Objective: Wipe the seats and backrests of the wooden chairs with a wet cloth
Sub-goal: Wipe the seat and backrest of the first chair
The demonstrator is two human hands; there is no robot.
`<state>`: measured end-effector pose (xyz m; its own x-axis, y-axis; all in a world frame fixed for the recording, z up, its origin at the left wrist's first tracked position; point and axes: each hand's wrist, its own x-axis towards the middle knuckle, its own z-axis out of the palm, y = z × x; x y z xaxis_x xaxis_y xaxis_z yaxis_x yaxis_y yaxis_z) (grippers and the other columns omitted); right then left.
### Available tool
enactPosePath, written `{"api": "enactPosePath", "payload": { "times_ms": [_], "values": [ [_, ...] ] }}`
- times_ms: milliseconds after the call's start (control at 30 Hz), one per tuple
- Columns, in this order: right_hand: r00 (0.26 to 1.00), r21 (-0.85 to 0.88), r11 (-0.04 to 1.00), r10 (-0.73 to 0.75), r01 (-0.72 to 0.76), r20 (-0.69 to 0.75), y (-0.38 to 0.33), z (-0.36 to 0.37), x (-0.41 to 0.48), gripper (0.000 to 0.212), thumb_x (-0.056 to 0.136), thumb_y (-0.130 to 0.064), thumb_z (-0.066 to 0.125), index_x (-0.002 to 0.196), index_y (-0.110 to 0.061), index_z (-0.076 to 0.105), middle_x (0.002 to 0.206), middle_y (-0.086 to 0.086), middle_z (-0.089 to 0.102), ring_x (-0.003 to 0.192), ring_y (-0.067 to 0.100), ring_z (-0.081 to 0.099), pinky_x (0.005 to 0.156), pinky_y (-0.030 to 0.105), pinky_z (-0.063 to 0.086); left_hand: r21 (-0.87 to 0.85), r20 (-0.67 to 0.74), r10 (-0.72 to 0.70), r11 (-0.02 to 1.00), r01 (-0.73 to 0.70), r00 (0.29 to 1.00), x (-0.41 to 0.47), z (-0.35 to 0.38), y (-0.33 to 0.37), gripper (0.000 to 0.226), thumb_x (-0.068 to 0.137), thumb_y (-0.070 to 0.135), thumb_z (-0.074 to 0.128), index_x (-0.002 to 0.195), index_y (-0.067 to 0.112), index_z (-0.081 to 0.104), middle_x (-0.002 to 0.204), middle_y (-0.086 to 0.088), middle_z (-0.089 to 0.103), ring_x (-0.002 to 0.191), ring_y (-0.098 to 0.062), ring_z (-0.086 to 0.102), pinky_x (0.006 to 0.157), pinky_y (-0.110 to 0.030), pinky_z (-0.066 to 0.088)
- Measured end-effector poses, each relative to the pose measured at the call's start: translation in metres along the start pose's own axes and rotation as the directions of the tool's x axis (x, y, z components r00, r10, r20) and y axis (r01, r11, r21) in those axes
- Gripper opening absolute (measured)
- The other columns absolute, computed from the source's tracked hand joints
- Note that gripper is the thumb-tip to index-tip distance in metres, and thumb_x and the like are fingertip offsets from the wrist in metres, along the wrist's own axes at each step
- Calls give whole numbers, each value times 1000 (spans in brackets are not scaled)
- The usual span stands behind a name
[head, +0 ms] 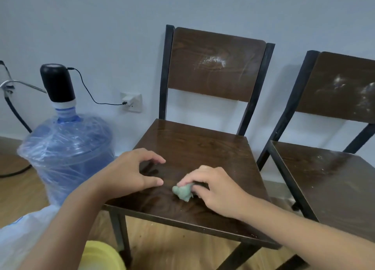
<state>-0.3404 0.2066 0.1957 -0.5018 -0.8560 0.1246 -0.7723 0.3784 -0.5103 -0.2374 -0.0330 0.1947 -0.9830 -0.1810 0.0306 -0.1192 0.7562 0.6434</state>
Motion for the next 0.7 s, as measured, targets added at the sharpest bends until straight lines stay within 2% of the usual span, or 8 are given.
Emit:
{"api": "enactPosePath", "payload": {
  "times_ms": [133,167,233,300,367,467,567,700],
  "values": [
    [964,137,990,4,-42,267,-13,-37,-66,36,93,-3,63,111,-32,77,108,-14,73,104,9,64,86,18,51,3,4,29,1000,-29,1000,-1,9,2,46,80,45,83,122,45,65,122,27,59,116,1,56,92,-16,42],
    [968,126,988,53,-86,247,-3,-48,-62,36,93,-3,64,109,-33,77,107,-14,73,102,10,66,86,21,53,5,15,42,999,-42,999,0,13,3,46,79,46,83,121,46,65,122,28,59,117,2,56,95,-18,43],
    [978,93,973,207,-210,36,30,-75,-30,32,94,-6,64,107,-32,78,103,-16,73,95,8,68,83,24,57,6,35,57,998,-57,998,4,20,6,45,79,48,82,120,48,64,123,29,59,118,2,56,101,-21,45],
    [909,58,938,346,-343,-230,87,-100,18,27,95,-2,61,106,-21,78,101,-8,73,84,6,67,71,13,56,9,30,73,997,-73,997,10,25,8,44,79,50,81,119,49,63,122,30,59,117,2,56,101,-20,46],
    [826,36,897,420,-440,-377,141,-116,61,26,96,1,59,106,-15,77,102,2,73,85,10,68,69,10,55,3,6,92,996,-92,996,16,29,8,43,79,51,81,118,50,63,121,31,59,116,3,57,100,-19,47],
    [790,-6,851,484,-525,-375,187,-107,83,28,95,0,60,109,-16,77,112,7,73,105,23,68,93,31,57,1,-19,120,993,-120,993,20,31,9,42,79,51,81,118,51,63,118,32,59,114,5,57,96,-17,47],
    [803,-75,861,433,-502,-410,181,-89,74,31,98,-2,56,120,-15,74,125,5,70,115,21,62,101,29,47,15,-19,135,991,-135,991,26,28,11,44,80,51,80,120,51,63,118,33,59,112,5,57,90,-15,46],
    [898,-148,904,356,-401,-259,144,-84,40,33,98,-7,59,122,-23,74,125,-3,69,114,14,61,106,31,48,36,-34,153,988,-152,988,30,18,11,41,81,47,81,118,49,64,120,29,60,115,2,56,93,-18,42]
  ]
}}
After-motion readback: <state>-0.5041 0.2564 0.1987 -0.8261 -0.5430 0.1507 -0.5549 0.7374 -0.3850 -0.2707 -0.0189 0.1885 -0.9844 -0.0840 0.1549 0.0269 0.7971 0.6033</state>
